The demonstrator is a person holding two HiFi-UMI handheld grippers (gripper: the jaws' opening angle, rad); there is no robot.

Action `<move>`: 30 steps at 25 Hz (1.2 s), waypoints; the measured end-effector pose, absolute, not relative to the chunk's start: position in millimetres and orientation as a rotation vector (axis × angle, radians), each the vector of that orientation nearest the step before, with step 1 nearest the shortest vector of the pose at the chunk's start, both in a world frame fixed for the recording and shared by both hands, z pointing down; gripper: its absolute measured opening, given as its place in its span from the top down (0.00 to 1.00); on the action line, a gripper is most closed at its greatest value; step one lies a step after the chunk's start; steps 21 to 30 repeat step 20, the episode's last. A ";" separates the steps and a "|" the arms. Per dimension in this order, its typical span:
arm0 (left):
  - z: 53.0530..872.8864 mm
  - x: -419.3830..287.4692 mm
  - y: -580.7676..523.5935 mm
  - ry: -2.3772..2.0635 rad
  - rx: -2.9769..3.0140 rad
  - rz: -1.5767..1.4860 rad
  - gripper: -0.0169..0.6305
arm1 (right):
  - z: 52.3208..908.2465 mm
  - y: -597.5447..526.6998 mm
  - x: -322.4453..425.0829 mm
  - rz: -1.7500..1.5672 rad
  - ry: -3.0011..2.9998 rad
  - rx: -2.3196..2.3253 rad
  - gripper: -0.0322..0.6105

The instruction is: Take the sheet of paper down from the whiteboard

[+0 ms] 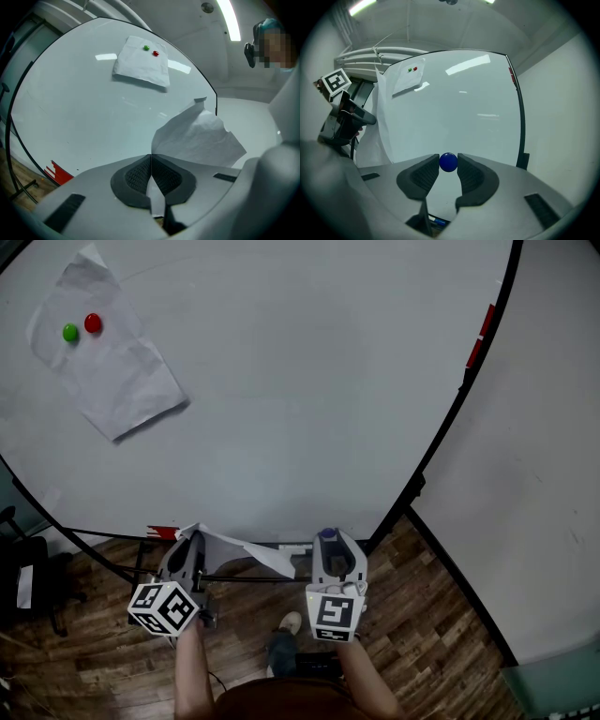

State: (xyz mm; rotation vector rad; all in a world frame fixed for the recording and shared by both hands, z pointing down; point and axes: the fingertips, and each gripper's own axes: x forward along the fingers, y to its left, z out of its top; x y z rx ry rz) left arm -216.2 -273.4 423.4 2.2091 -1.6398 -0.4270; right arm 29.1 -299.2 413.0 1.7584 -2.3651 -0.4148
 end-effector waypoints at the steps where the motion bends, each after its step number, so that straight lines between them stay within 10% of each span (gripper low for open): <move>1: 423.2 -216.4 -273.6 -1.640 2.209 -0.427 0.94 | 413.2 -299.6 28.8 -0.415 -2.364 1.757 0.74; 30: 427.6 -222.0 -280.0 -1.634 2.195 -0.434 0.94 | 420.1 -307.3 24.1 -0.392 -2.358 1.736 0.74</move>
